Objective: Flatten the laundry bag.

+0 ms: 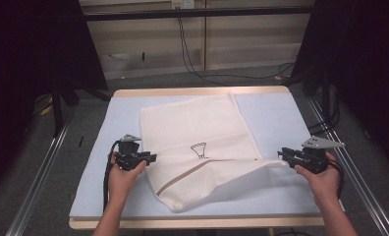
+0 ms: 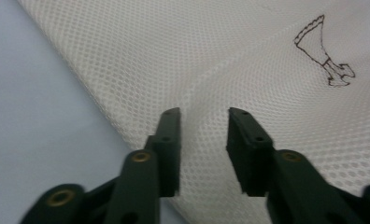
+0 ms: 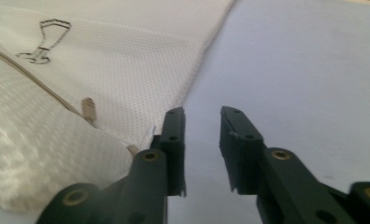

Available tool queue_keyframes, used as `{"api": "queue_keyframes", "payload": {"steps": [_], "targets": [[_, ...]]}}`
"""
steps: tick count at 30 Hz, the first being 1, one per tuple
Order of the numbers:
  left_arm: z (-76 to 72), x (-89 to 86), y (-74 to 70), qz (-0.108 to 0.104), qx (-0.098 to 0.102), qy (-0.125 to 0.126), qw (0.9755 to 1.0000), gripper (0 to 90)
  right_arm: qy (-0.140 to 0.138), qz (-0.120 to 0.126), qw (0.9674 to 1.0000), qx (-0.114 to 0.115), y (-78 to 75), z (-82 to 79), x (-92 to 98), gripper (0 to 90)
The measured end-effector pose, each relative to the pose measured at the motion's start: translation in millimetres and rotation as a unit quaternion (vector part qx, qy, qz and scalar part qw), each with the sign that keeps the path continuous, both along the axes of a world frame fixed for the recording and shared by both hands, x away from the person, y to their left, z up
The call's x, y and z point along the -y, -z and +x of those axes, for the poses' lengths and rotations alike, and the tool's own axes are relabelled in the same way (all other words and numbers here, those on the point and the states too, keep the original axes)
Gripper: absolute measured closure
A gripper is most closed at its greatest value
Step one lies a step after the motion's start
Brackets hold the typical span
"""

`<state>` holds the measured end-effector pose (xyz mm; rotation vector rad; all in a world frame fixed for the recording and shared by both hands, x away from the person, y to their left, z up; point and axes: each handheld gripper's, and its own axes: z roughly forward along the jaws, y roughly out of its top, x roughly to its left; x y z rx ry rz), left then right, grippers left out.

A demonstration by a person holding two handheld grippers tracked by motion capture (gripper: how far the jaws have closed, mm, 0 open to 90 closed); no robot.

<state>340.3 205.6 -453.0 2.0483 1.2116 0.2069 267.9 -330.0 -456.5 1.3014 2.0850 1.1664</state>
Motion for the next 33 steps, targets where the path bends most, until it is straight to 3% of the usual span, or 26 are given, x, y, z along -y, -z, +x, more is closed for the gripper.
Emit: {"api": "queue_keyframes", "payload": {"steps": [1,7,12,14,16,20,27,33], "targets": [[-1.3,0.6,0.0,-0.001,-0.001,0.001,1.0000,56.2,-0.004,0.012,0.9999,-0.004,0.8,2.2,-2.5,65.2],[-7.6,1.8,1.1,0.004,-0.008,-0.003,1.0000,34.5,-0.044,-0.005,0.9987,-0.023,8.4,5.9,-17.4,59.9],[-14.2,-2.8,6.4,0.015,-0.023,0.001,0.9996,30.5,-0.061,-0.011,0.9975,-0.034,13.0,6.2,-24.6,56.8],[-16.7,-1.6,10.3,0.008,-0.028,0.010,0.9995,33.0,-0.068,-0.015,0.9968,-0.039,17.0,7.7,-27.9,55.2],[-17.9,0.5,12.4,0.028,-0.027,0.024,0.9989,37.2,-0.066,-0.022,0.9966,-0.045,19.7,8.8,-30.4,54.2],[-19.9,5.2,14.5,0.048,-0.017,0.019,0.9985,42.8,-0.072,-0.035,0.9957,-0.047,23.7,10.4,-36.7,54.5],[-21.7,6.6,14.0,0.078,-0.007,0.014,0.9968,60.5,-0.080,-0.056,0.9937,-0.054,27.5,10.5,-47.9,64.6],[-21.4,8.4,12.8,0.089,-0.009,0.012,0.9959,72.8,-0.056,-0.041,0.9956,-0.062,28.6,9.9,-47.7,72.7]]}}
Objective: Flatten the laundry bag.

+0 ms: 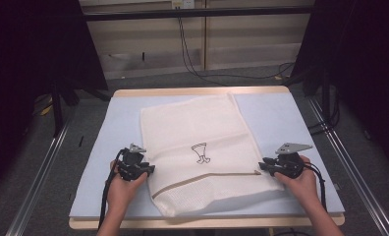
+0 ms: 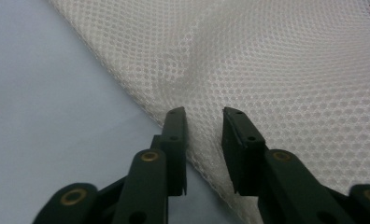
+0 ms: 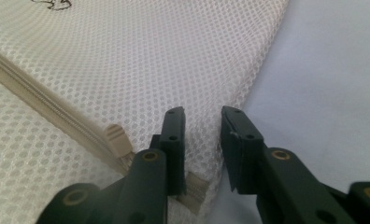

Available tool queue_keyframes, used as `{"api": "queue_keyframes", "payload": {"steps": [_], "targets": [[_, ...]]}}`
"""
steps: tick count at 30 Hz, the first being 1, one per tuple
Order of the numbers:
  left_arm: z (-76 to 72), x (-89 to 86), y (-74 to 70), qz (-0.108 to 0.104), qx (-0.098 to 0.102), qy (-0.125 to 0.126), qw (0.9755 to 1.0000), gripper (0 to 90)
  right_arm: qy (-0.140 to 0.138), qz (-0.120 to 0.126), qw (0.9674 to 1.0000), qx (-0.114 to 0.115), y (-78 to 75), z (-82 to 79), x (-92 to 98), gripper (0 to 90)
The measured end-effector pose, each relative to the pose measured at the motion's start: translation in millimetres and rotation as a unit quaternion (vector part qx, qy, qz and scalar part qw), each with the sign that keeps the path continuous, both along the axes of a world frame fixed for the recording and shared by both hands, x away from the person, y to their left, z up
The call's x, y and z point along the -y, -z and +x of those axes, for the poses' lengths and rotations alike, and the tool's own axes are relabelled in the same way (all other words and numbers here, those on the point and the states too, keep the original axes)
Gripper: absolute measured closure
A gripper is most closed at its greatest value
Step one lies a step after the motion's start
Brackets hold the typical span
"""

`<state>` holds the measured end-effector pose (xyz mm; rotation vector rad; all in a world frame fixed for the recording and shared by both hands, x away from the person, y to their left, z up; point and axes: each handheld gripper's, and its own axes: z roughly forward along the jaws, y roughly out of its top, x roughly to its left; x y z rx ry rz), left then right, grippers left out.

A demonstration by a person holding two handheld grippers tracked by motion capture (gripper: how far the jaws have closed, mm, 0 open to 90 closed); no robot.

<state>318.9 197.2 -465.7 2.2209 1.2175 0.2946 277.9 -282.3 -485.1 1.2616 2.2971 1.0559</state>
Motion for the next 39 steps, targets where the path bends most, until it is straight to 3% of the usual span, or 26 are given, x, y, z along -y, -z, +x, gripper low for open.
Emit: {"api": "queue_keyframes", "payload": {"steps": [3,7,9,16,24,27,29,32,34,35,39], "targets": [[0.7,2.3,-0.7,0.007,-0.001,-0.003,1.0000,79.8,0.004,-0.001,1.0000,0.002,-0.1,-0.1,-0.7,79.8],[3.4,4.2,-1.8,0.001,-0.002,-0.009,1.0000,86.4,0.006,0.004,1.0000,-0.003,-1.1,0.3,-0.9,84.4],[6.2,3.2,-2.7,-0.001,0.001,-0.003,1.0000,87.2,0.007,0.005,1.0000,-0.001,-1.8,-0.2,-1.0,85.3],[21.7,-1.1,-4.3,-0.006,0.015,-0.019,0.9997,87.7,0.003,0.020,0.9998,-0.001,-4.2,-3.6,-1.9,86.2],[31.2,-21.1,-11.8,-0.028,0.030,-0.039,0.9984,87.6,-0.017,0.038,0.9991,-0.003,-6.2,-8.0,-10.1,86.2],[35.2,-24.7,-8.8,-0.039,0.019,-0.035,0.9984,86.9,-0.025,0.033,0.9991,-0.006,-4.9,-9.1,-15.2,86.1],[37.5,-26.4,-2.8,-0.043,-0.002,-0.031,0.9986,83.8,-0.027,0.033,0.9990,-0.010,-4.6,-9.4,-16.8,86.1],[35.0,-26.5,-1.0,-0.050,-0.015,-0.034,0.9980,74.3,-0.024,0.036,0.9990,-0.013,-4.3,-9.6,-15.7,86.1],[31.3,-24.6,-2.2,-0.065,-0.019,-0.042,0.9968,64.5,-0.024,0.036,0.9990,-0.012,-4.0,-9.7,-15.4,86.1],[29.4,-24.9,-3.2,-0.056,-0.015,-0.034,0.9978,61.4,-0.024,0.035,0.9990,-0.012,-3.8,-9.8,-15.4,86.1],[17.4,-22.6,-4.5,-0.060,-0.036,-0.034,0.9970,50.4,-0.026,0.034,0.9990,-0.013,-3.6,-10.8,-14.9,85.9]]}}
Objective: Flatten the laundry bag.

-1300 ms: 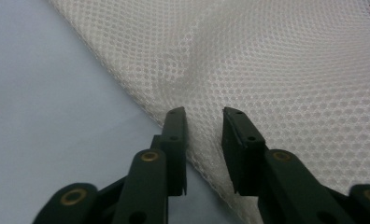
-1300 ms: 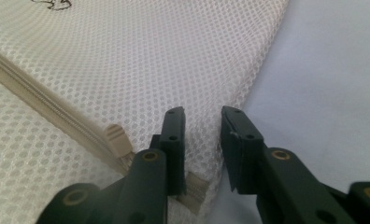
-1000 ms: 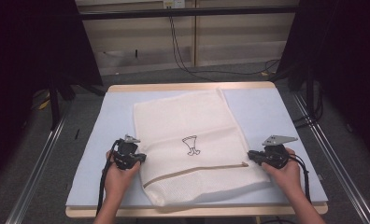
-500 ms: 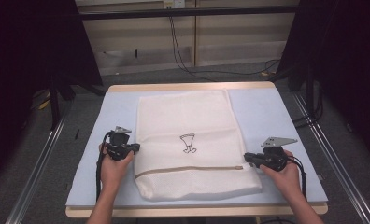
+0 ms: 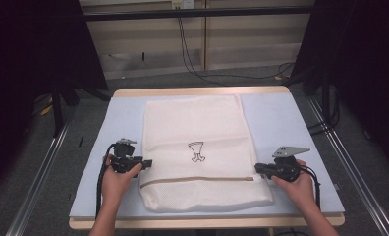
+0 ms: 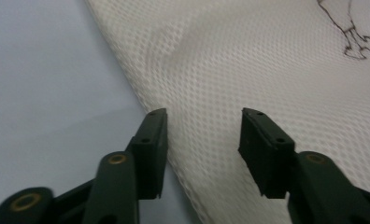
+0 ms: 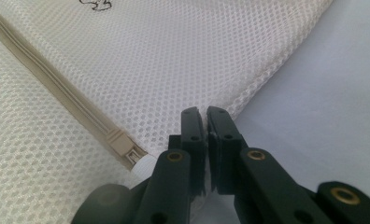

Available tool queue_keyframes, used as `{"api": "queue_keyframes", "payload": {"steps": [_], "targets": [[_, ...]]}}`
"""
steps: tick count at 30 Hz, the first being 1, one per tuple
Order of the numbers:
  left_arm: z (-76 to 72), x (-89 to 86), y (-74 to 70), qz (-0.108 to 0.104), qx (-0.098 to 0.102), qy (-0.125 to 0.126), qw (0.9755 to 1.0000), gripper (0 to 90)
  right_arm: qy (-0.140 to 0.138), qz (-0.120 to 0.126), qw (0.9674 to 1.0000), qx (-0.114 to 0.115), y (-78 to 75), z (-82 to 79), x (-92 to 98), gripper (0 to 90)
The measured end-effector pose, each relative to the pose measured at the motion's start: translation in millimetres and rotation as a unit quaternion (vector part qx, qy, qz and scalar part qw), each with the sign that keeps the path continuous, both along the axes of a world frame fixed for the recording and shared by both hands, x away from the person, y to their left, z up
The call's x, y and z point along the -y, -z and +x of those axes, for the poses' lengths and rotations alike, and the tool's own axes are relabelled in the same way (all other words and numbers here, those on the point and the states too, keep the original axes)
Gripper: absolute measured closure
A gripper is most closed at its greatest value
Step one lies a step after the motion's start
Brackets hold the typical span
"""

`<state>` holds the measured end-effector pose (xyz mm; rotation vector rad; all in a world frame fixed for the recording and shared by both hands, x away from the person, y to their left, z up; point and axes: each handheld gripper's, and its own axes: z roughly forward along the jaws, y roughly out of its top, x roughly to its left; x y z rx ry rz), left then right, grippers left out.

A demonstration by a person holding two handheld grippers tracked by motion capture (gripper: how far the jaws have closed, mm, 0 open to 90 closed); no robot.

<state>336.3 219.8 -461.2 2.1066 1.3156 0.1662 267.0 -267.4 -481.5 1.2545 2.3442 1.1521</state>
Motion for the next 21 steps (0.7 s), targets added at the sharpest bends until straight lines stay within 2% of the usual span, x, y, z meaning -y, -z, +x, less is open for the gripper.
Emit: {"api": "queue_keyframes", "payload": {"steps": [2,5,6,8,10,11,14,15,16,17,18,19,21], "targets": [[-6.5,0.3,-1.0,0.008,-0.006,0.001,0.9999,49.0,0.000,-0.001,1.0000,0.000,0.3,-0.2,0.0,85.7],[-13.8,-0.3,1.4,0.015,-0.003,-0.009,0.9998,45.7,0.000,-0.005,1.0000,0.003,0.4,-0.3,-0.4,85.4],[-15.1,0.7,2.9,0.021,-0.008,-0.004,0.9997,45.1,0.000,-0.007,1.0000,0.003,0.6,-0.5,-0.8,85.4],[-17.2,3.3,3.1,0.023,-0.003,-0.004,0.9997,44.9,-0.002,-0.009,0.9999,0.005,0.8,-0.2,-1.0,85.4],[-18.6,6.2,4.0,0.014,-0.001,-0.012,0.9998,49.8,-0.002,-0.009,1.0000,0.003,1.0,0.2,-1.0,85.4],[-18.9,6.7,3.6,0.026,0.001,-0.005,0.9997,51.6,-0.002,-0.008,1.0000,0.002,1.3,0.4,-1.4,85.4],[-19.2,11.0,2.7,0.023,-0.004,-0.010,0.9997,58.0,-0.002,-0.009,1.0000,0.002,1.2,0.7,-1.5,85.5],[-18.8,11.5,1.8,0.027,-0.010,-0.002,0.9996,61.4,-0.001,-0.007,1.0000,0.001,1.2,0.7,-1.6,85.6],[-18.9,13.8,1.4,0.028,-0.005,-0.010,0.9995,67.2,-0.001,-0.007,1.0000,0.001,1.1,0.7,-1.6,85.6],[-18.3,14.3,0.3,0.039,-0.002,-0.004,0.9992,74.3,0.000,-0.008,1.0000,0.002,1.2,0.7,-1.7,85.6],[-17.8,15.9,0.2,0.036,-0.002,-0.008,0.9993,79.0,0.002,-0.005,1.0000,0.000,1.0,0.6,-1.6,85.7],[-17.3,15.8,-1.8,0.043,-0.001,-0.002,0.9991,81.7,0.003,-0.004,1.0000,0.001,1.1,0.5,-1.3,85.8],[-16.6,17.3,-4.2,0.042,0.006,0.001,0.9991,85.0,0.004,-0.001,1.0000,0.003,0.7,0.2,-1.0,85.9]]}}
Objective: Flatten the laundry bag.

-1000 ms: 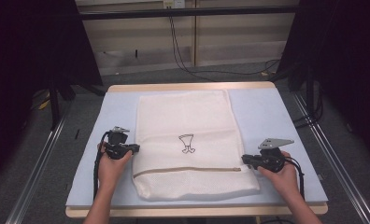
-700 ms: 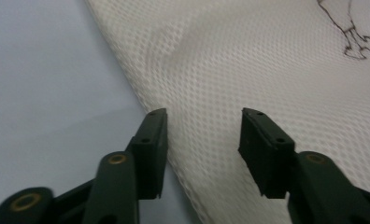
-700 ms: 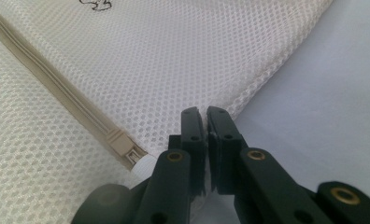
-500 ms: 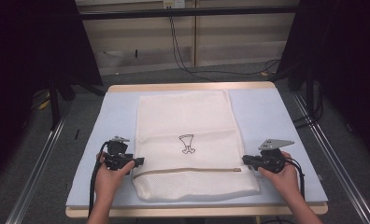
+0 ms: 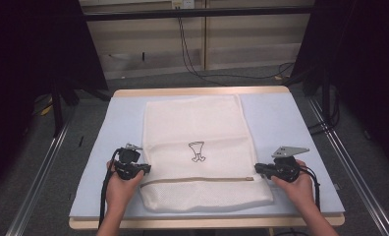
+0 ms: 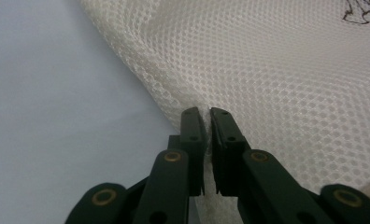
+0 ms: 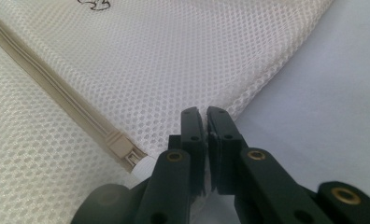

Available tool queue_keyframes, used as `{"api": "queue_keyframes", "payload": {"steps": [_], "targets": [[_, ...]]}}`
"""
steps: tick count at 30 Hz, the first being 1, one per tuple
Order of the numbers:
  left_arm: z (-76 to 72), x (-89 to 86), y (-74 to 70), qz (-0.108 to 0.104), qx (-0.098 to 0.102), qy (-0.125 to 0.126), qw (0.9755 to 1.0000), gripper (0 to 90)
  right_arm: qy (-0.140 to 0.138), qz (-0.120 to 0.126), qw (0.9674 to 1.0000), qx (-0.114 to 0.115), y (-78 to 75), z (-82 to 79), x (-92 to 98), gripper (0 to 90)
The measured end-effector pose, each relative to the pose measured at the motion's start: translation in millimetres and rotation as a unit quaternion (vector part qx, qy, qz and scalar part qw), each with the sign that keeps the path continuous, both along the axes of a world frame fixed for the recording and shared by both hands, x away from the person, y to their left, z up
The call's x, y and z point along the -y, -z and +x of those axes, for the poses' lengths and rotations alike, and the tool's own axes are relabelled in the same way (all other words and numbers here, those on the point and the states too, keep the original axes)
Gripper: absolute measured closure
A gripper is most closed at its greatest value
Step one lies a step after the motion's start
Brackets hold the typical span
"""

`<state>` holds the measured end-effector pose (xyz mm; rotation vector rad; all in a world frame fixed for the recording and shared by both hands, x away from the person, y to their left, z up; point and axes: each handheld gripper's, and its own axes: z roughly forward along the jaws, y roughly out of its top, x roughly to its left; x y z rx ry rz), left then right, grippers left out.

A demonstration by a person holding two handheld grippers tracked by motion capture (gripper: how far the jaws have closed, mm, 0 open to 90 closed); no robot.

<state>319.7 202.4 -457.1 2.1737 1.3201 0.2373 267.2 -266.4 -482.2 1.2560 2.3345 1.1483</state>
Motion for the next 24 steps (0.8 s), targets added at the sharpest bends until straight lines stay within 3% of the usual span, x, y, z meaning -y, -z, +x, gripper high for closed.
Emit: {"api": "queue_keyframes", "payload": {"steps": [8,9,12,16,18,20,22,24], "targets": [[8.8,-21.4,-21.0,-0.013,0.052,-0.016,0.9984,86.9,-0.014,0.032,0.9994,0.000,-4.7,-6.0,-3.3,85.9],[10.8,-25.1,-21.7,-0.021,0.046,-0.019,0.9986,86.8,-0.020,0.038,0.9991,-0.002,-5.4,-7.5,-5.8,85.9],[12.8,-30.8,-23.6,-0.039,0.054,-0.029,0.9974,86.5,-0.035,0.039,0.9986,0.002,-7.8,-11.0,-15.0,85.9],[15.5,-30.7,-15.6,-0.038,0.033,-0.024,0.9984,81.1,-0.038,0.021,0.9990,-0.008,-5.7,-9.7,-18.6,86.0],[15.3,-30.9,-12.7,-0.025,0.032,-0.019,0.9990,76.0,-0.028,0.009,0.9996,-0.004,-4.7,-9.1,-16.0,86.0],[14.2,-28.5,-12.1,-0.037,0.027,-0.014,0.9989,72.7,-0.020,0.008,0.9998,-0.004,-5.3,-9.4,-14.0,86.1],[13.0,-24.3,-11.1,-0.042,0.022,-0.013,0.9988,66.3,0.000,-0.017,0.9998,0.009,-8.8,-10.3,-10.0,86.5],[11.8,-19.7,-9.2,-0.042,0.011,-0.012,0.9990,63.7,0.004,-0.007,0.9999,0.010,-9.9,-9.2,-6.5,86.5]]}}
